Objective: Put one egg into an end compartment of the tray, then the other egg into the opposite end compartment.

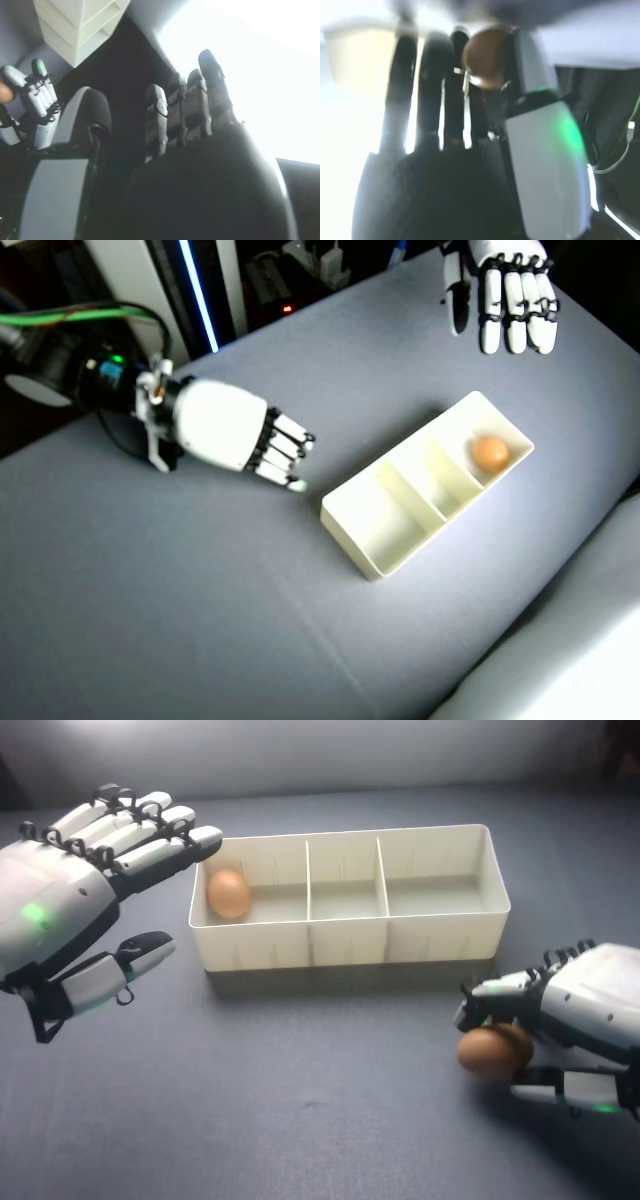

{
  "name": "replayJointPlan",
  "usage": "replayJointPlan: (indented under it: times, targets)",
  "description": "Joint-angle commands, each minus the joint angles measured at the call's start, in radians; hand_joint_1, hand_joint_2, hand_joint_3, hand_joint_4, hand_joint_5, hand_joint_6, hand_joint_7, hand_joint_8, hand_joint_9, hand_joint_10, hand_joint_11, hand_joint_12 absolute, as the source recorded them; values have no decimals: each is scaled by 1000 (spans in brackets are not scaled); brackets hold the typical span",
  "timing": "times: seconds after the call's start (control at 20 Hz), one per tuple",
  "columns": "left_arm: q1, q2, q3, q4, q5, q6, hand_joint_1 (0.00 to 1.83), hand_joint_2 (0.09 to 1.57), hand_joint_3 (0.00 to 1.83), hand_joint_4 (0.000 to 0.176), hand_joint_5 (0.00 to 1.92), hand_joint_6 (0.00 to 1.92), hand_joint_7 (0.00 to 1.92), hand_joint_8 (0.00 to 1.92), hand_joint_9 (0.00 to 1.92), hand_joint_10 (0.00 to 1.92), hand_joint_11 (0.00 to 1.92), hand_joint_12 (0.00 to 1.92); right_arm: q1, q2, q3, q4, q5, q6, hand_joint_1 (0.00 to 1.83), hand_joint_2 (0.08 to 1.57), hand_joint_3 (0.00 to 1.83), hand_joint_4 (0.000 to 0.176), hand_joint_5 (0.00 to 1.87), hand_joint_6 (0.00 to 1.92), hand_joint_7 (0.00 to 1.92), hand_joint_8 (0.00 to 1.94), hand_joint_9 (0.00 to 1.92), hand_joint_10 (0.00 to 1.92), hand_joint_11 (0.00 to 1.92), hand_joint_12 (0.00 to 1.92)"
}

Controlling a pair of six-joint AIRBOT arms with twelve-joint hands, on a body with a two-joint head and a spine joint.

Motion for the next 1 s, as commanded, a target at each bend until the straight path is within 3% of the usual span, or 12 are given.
replayJointPlan:
  times: [0.0,0.05,0.1,0.2,0.3,0.4,0.45,0.5,0.65,0.85,0.9,0.95]
  targets:
    - [-3,12,-9,10,-150,-2,795,1409,0,14,240,7,185,2,119,10,0,535,21,23,-4,-19,158,19,1199,1265,0,0,675,1375,766,1470,1105,1659,1075,1872]
    - [6,17,-16,15,-154,-2,829,1395,0,0,260,10,209,5,135,10,0,610,29,35,-3,-30,185,46,1182,1283,2,0,649,1452,711,1531,1143,1862,1208,1911]
    - [15,21,-22,16,-160,-2,794,1393,0,0,280,11,214,3,144,9,0,737,33,43,1,-38,207,68,1166,1320,8,0,572,1365,695,1735,1083,1909,1183,1919]
    - [49,25,-37,13,-186,-11,693,1400,1,0,278,3,249,6,183,17,0,859,61,65,7,-42,253,88,1165,1324,3,0,568,1375,697,1730,1018,1903,1105,1921]
    - [88,21,-53,12,-219,-25,607,1397,1,2,272,1,265,3,193,13,0,967,113,69,31,-41,257,85,1317,1273,0,0,582,1381,734,1466,710,1677,562,1913]
    - [118,4,-56,6,-242,-48,503,1414,3,0,291,14,217,0,165,2,0,1070,167,69,67,-31,250,85,1155,1331,10,0,555,1406,680,1749,745,1875,775,1921]
    - [121,-6,-54,6,-243,-57,435,1415,1,23,296,11,212,0,159,0,0,1138,196,63,88,-19,230,81,1141,1352,8,0,538,1409,638,1830,731,1912,810,1921]
    - [121,-12,-54,6,-241,-60,419,1398,0,42,302,9,205,1,145,3,0,1064,224,54,109,-15,205,79,1138,1359,4,0,511,1457,644,1809,672,1856,746,1921]
    - [128,-21,-49,7,-237,-76,382,1406,3,14,357,17,224,4,118,5,0,902,310,-5,189,0,97,60,1117,1331,0,0,514,1617,720,1510,768,1398,720,1722]
    - [131,-30,-46,22,-241,-83,403,1431,3,23,260,0,156,0,66,3,0,660,372,-102,292,59,-53,-1,1108,1357,0,0,441,1645,695,1590,729,1525,710,1862]
    - [130,-38,-41,25,-248,-92,257,1453,4,42,107,1,116,0,70,7,0,572,387,-132,312,121,-108,-100,792,1303,0,0,30,657,113,870,111,1453,168,1921]
    - [130,-38,-40,25,-248,-93,220,1453,3,47,94,1,114,0,65,4,0,563,387,-132,312,122,-109,-102,646,1292,0,0,5,376,71,597,21,1252,33,1893]
